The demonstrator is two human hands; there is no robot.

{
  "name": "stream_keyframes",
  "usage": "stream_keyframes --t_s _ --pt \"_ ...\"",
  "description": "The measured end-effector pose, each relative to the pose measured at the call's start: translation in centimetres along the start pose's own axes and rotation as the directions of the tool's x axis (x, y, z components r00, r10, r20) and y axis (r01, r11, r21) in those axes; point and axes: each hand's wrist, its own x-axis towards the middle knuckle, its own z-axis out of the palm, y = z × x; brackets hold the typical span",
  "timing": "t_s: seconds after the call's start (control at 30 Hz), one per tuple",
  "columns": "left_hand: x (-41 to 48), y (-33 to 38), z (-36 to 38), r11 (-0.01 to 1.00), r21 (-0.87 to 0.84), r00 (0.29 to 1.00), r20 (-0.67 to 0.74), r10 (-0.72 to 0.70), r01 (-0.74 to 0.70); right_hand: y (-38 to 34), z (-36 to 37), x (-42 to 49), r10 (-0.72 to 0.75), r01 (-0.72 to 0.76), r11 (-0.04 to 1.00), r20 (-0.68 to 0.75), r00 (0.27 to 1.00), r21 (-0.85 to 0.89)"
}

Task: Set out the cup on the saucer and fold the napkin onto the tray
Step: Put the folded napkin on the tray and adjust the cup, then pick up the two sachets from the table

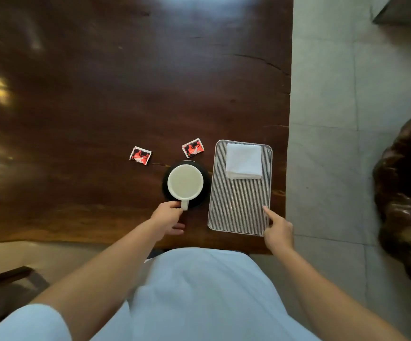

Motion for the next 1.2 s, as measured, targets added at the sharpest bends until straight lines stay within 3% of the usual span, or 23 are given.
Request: stream_keyframes --t_s 0.1,0.23,0.3,0.47,0.6,0.73,0.8,0.97,1.1,1.2 --pt "0.4 -0.2 -1.6 0.994 0.087 0.998 0.031 0.060 -0.063 -1.1 -0.3 0.1 0.017 -0.017 0.999 -0.020 1.000 -0.038" --pt "1.9 0.6 -5.8 0.972 0.187 0.988 -0.015 0.151 -0.145 -4.9 -0.8 0.1 -0.039 0.016 0.995 -0.233 0.972 -0.102" --pt "2.9 1.7 -8.2 0.947 0.235 0.969 -0.064 0.238 -0.217 -8.5 -0.3 0.0 -0.116 0.105 0.992 -0.190 0.975 -0.069" --pt "5.5 5.5 -12.5 0.767 0.450 0.825 -0.105 0.555 -0.458 -19.5 2.6 1.8 -0.391 0.385 0.919 -0.054 0.919 -0.089" --pt "9.0 7.9 -14.2 0.577 0.584 0.689 -0.040 0.723 -0.571 -25.5 5.5 6.1 -0.466 0.464 0.863 0.037 0.884 -0.201" --pt "12.8 8.6 -15.3 0.444 0.768 0.759 0.083 0.645 -0.461 -27.3 7.9 9.8 -0.417 0.463 0.791 0.203 0.886 -0.399" --pt "13.8 8.4 -15.9 0.383 0.815 0.761 0.105 0.640 -0.434 -27.3 8.8 10.4 -0.391 0.451 0.761 0.226 0.892 -0.467" --pt "13.9 7.8 -16.9 0.380 0.843 0.788 0.082 0.610 -0.382 -27.5 10.1 10.7 -0.398 0.411 0.738 0.146 0.905 -0.534" --pt "13.3 7.7 -16.1 0.330 0.860 0.750 0.088 0.656 -0.390 -27.5 10.1 10.8 -0.420 0.433 0.688 0.166 0.892 -0.583" --pt "13.2 8.0 -15.3 0.358 0.858 0.761 0.057 0.646 -0.368 -28.3 9.4 10.6 -0.410 0.442 0.760 0.176 0.895 -0.476"
